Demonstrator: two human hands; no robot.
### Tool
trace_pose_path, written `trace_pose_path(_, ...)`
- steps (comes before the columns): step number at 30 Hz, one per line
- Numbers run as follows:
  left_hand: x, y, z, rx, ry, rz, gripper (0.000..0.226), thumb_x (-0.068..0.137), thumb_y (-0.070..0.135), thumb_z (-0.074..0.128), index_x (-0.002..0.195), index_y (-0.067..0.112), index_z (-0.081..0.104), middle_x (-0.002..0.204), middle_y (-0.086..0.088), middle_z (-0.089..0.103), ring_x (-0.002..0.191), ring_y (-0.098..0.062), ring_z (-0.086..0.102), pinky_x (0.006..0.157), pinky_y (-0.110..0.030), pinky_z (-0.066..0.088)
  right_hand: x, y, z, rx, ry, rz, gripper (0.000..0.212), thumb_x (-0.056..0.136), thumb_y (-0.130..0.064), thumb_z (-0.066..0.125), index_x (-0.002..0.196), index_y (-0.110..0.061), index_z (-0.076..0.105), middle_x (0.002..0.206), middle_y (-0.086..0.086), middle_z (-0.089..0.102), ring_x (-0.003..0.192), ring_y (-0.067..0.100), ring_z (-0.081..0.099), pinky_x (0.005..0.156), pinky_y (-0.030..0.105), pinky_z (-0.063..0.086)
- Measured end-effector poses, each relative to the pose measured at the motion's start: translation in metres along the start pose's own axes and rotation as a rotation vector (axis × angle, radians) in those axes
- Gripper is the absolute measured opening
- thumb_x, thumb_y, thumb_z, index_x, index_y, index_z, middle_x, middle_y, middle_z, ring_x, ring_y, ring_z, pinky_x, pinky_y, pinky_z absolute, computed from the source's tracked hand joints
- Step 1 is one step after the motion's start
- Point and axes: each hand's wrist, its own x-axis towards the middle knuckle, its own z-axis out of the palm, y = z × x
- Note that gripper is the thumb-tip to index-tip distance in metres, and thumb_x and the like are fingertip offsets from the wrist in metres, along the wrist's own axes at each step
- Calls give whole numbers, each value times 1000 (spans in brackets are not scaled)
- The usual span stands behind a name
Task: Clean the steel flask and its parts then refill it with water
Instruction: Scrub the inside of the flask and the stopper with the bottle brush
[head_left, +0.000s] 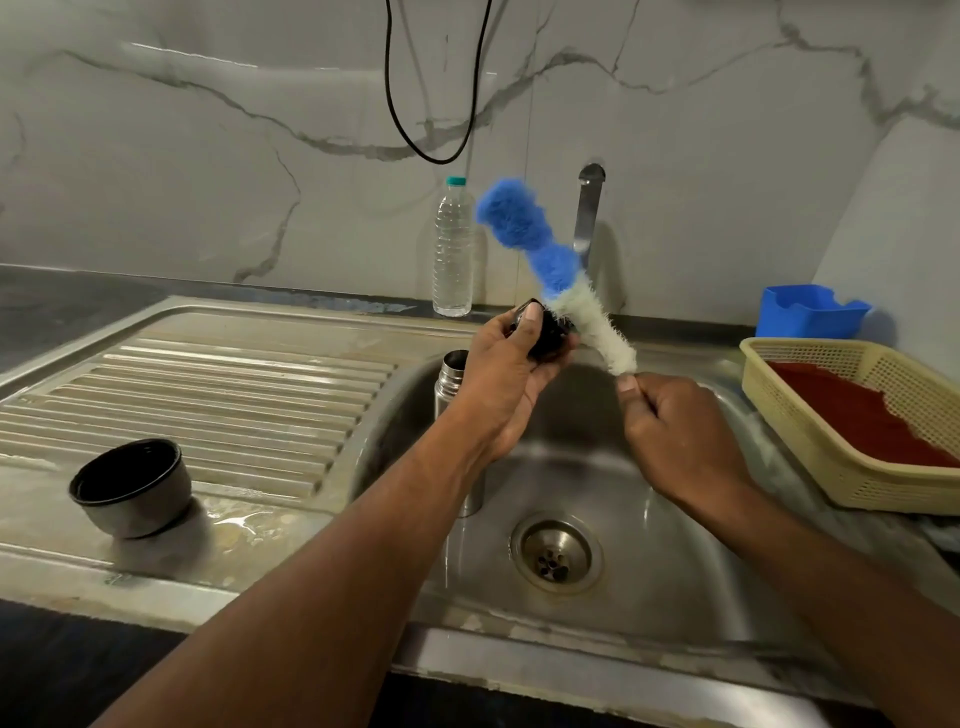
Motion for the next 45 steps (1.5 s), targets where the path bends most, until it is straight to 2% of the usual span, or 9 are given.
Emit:
trace_pose_path(7, 1, 7, -5, -109, 23, 25, 27, 111, 22, 48, 118, 1, 63, 111, -14, 74, 104, -27, 71, 104, -47, 56, -2, -2, 1, -12, -40, 2, 48, 108, -34, 47, 63, -19, 53, 57, -1, 54, 55, 18, 53, 56, 31, 35)
trace_pose_path(14, 2, 9, -6, -129, 64, 26, 40, 111, 33, 45, 133, 2, 58, 121, -16, 71, 107, -25, 70, 96, -42, 59, -2, 2, 3, 19, -69, 22, 49, 108, -33, 48, 61, -19, 50, 54, -1, 50, 51, 18, 48, 54, 32, 37)
trace_pose_path(21, 2, 7, -7, 107, 61, 46, 48, 104, 44, 57, 138, 11, 56, 124, -4, 75, 106, -16, 72, 73, -34, 43, -2, -2, -1, 21, 6, -11, 46, 108, -34, 46, 65, -19, 53, 57, -1, 53, 54, 18, 51, 53, 30, 34)
trace_pose_path(25, 2, 11, -8, 12, 33, 43, 46, 95, 27, 71, 134, 9, 57, 115, -8, 74, 100, -21, 72, 73, -31, 50, 4, 7, -5, -94, -80, 119, 44, 110, -36, 45, 71, -21, 58, 66, 2, 59, 62, 18, 57, 56, 30, 36)
trace_pose_path(29, -3, 18, -8, 41, -77, 46, 55, 88, -1, 77, 140, 2, 56, 120, -17, 72, 110, -31, 72, 86, -34, 61, 14, 17, -10, -55, 1, 108, 48, 109, -39, 44, 68, -19, 59, 66, 5, 61, 63, 24, 59, 60, 34, 44)
trace_pose_path(32, -13, 25, -11, 284, -188, 20, 46, 84, -7, 77, 129, 0, 67, 126, -23, 72, 113, -32, 72, 91, -34, 62, 17, 20, -11, -61, 19, 146, 52, 109, -38, 43, 63, -16, 56, 64, 5, 59, 65, 28, 58, 62, 36, 41)
trace_pose_path(36, -27, 34, -18, 925, -318, -76, 42, 73, 5, 92, 113, 7, 78, 111, -11, 78, 106, -27, 75, 93, -40, 63, 14, 17, -16, -24, 7, 201, 55, 108, -38, 45, 59, -15, 50, 59, 2, 54, 60, 24, 53, 57, 33, 33)
trace_pose_path(40, -36, 33, -23, 1510, -453, -392, 40, 68, 20, 97, 104, 16, 78, 101, -2, 79, 91, -22, 75, 76, -34, 62, 13, 11, -16, -35, -23, 215, 53, 109, -41, 43, 63, -17, 53, 65, 1, 58, 63, 18, 54, 56, 31, 31)
trace_pose_path(45, -40, -1, -24, 2060, -460, -673, 48, 62, 29, 101, 94, 11, 69, 88, -5, 70, 70, -22, 71, 53, -31, 58, 11, 5, -16, -40, -36, 218, 54, 108, -41, 43, 62, -17, 52, 66, 0, 58, 63, 16, 52, 54, 28, 30)
